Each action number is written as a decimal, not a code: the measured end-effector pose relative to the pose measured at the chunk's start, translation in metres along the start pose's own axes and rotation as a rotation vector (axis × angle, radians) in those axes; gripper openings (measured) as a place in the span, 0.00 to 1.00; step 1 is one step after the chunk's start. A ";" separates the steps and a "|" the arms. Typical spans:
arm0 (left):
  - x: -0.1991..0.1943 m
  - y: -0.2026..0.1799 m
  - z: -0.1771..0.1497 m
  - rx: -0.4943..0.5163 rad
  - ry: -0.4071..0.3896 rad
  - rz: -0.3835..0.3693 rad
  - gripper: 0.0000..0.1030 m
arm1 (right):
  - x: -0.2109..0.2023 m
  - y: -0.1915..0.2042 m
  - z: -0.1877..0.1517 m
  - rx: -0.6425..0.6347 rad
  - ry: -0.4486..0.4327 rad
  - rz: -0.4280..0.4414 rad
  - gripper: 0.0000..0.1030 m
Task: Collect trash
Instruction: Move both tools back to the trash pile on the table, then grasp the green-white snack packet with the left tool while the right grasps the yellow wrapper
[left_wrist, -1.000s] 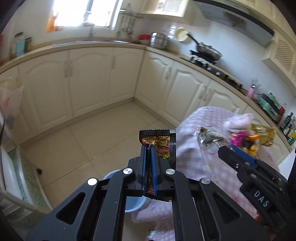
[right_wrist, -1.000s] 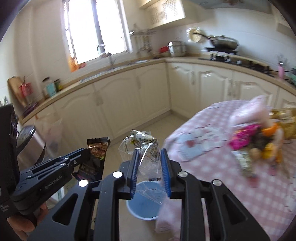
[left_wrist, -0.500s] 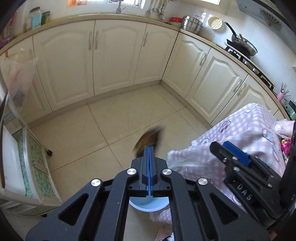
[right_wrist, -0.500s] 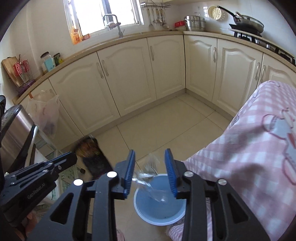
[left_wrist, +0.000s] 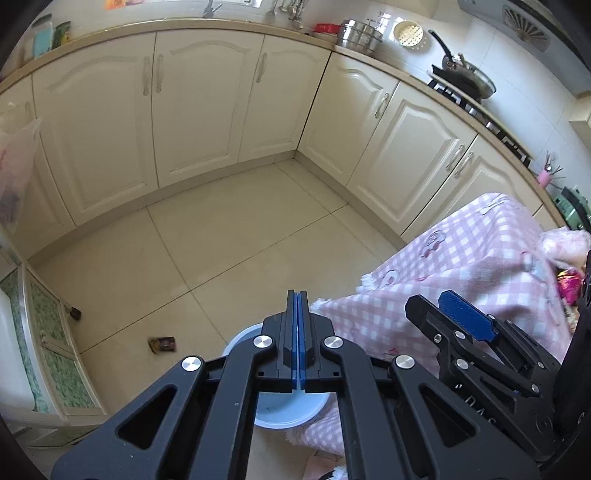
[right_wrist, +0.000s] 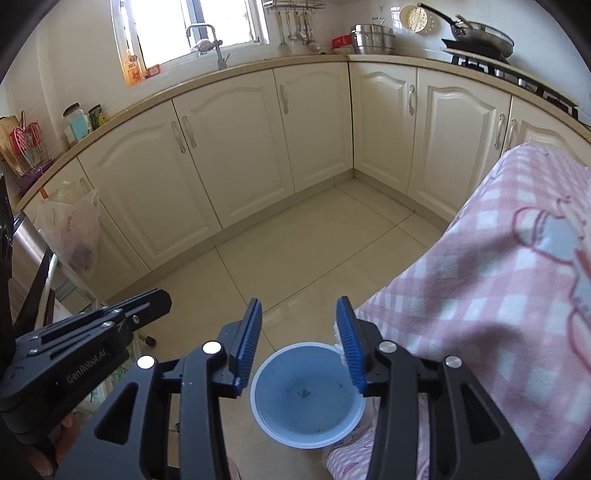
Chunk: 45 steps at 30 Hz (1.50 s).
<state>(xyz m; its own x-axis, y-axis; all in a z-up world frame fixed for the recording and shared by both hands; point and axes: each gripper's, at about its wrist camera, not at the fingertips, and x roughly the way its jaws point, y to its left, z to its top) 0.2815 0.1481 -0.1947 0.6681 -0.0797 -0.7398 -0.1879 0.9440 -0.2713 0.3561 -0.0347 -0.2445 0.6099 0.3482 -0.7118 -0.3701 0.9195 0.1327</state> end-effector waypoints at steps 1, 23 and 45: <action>-0.004 -0.003 0.000 0.003 -0.006 -0.009 0.00 | -0.007 -0.002 0.002 0.009 -0.011 -0.005 0.41; -0.094 -0.230 -0.029 0.313 -0.101 -0.283 0.50 | -0.240 -0.168 -0.025 0.204 -0.311 -0.362 0.55; -0.045 -0.312 -0.057 0.405 0.057 -0.233 0.18 | -0.235 -0.262 -0.057 0.326 -0.204 -0.360 0.58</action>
<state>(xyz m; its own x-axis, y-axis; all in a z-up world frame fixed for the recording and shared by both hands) 0.2694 -0.1609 -0.1122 0.6161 -0.3107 -0.7238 0.2655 0.9470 -0.1805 0.2697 -0.3674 -0.1515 0.7946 -0.0018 -0.6072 0.1058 0.9851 0.1356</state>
